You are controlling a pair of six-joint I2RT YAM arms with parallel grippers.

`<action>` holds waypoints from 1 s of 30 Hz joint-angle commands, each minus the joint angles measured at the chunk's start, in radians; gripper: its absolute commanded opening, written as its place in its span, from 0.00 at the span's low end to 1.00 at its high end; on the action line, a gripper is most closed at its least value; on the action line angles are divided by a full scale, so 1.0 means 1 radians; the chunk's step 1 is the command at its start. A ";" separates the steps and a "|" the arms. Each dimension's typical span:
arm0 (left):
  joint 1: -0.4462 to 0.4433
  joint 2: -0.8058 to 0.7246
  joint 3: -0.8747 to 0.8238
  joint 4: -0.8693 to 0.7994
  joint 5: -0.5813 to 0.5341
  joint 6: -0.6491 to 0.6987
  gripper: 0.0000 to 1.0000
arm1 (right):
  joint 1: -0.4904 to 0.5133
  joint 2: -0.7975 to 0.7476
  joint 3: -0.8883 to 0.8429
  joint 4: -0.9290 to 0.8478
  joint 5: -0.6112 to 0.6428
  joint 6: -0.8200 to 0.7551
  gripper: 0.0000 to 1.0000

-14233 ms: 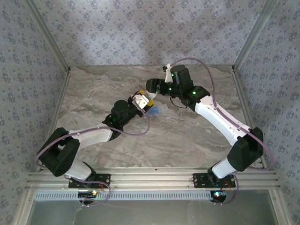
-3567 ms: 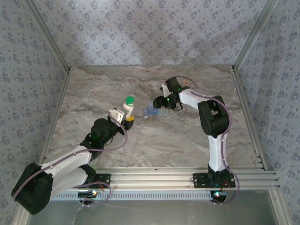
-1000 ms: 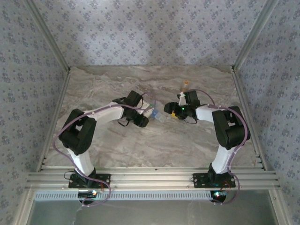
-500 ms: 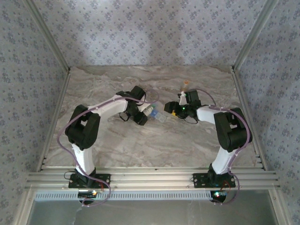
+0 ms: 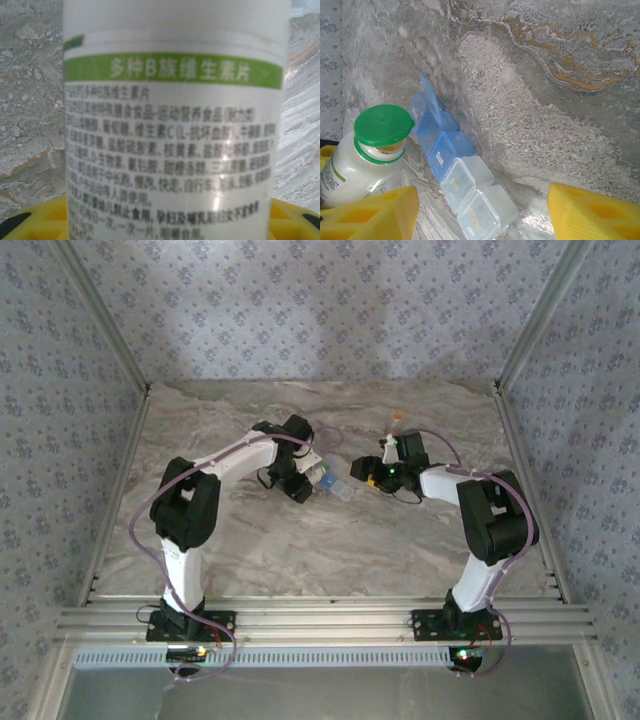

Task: Sort the pills into containers

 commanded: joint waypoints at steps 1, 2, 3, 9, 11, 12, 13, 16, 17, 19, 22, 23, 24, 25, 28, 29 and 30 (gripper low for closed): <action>0.003 0.026 0.057 -0.082 -0.017 0.039 0.00 | 0.002 -0.024 -0.005 -0.021 0.009 0.004 0.70; 0.002 0.034 0.069 -0.095 -0.018 0.042 0.00 | 0.002 -0.024 -0.006 -0.021 0.009 0.005 0.70; 0.002 0.039 0.079 -0.107 -0.019 0.046 0.00 | 0.002 -0.024 -0.005 -0.021 0.009 0.005 0.70; -0.010 0.068 0.125 -0.169 -0.077 0.078 0.00 | 0.003 -0.021 -0.004 -0.021 0.007 0.004 0.70; -0.017 0.078 0.144 -0.186 -0.110 0.089 0.00 | 0.004 -0.019 -0.004 -0.023 0.005 0.004 0.70; -0.018 0.078 0.149 -0.185 -0.117 0.090 0.00 | 0.004 -0.019 -0.002 -0.024 0.003 0.004 0.70; -0.018 0.078 0.155 -0.183 -0.116 0.092 0.00 | 0.004 -0.018 -0.002 -0.024 0.004 0.004 0.70; -0.021 0.088 0.178 -0.189 -0.127 0.101 0.00 | 0.006 -0.013 -0.001 -0.024 0.003 0.005 0.70; -0.023 0.094 0.186 -0.197 -0.139 0.107 0.00 | 0.006 -0.012 -0.001 -0.025 0.003 0.005 0.70; -0.024 0.103 0.198 -0.205 -0.165 0.115 0.00 | 0.008 -0.010 0.001 -0.026 0.000 0.004 0.70; -0.034 0.116 0.225 -0.220 -0.207 0.134 0.00 | 0.009 -0.006 0.003 -0.027 0.003 0.001 0.70; -0.040 0.121 0.234 -0.229 -0.229 0.143 0.00 | 0.008 -0.004 0.003 -0.027 0.001 0.001 0.70; -0.045 0.126 0.240 -0.233 -0.238 0.151 0.00 | 0.008 -0.002 0.004 -0.027 0.000 0.001 0.70; -0.049 0.130 0.247 -0.239 -0.242 0.159 0.00 | 0.007 -0.001 0.004 -0.026 0.000 0.001 0.71; -0.057 0.138 0.261 -0.248 -0.259 0.174 0.00 | 0.007 -0.004 0.004 -0.029 0.002 0.001 0.71; -0.059 0.140 0.264 -0.248 -0.271 0.177 0.00 | 0.007 -0.004 0.004 -0.029 0.003 0.001 0.71; -0.060 0.141 0.268 -0.248 -0.280 0.181 0.00 | 0.007 -0.004 0.005 -0.028 0.002 0.001 0.71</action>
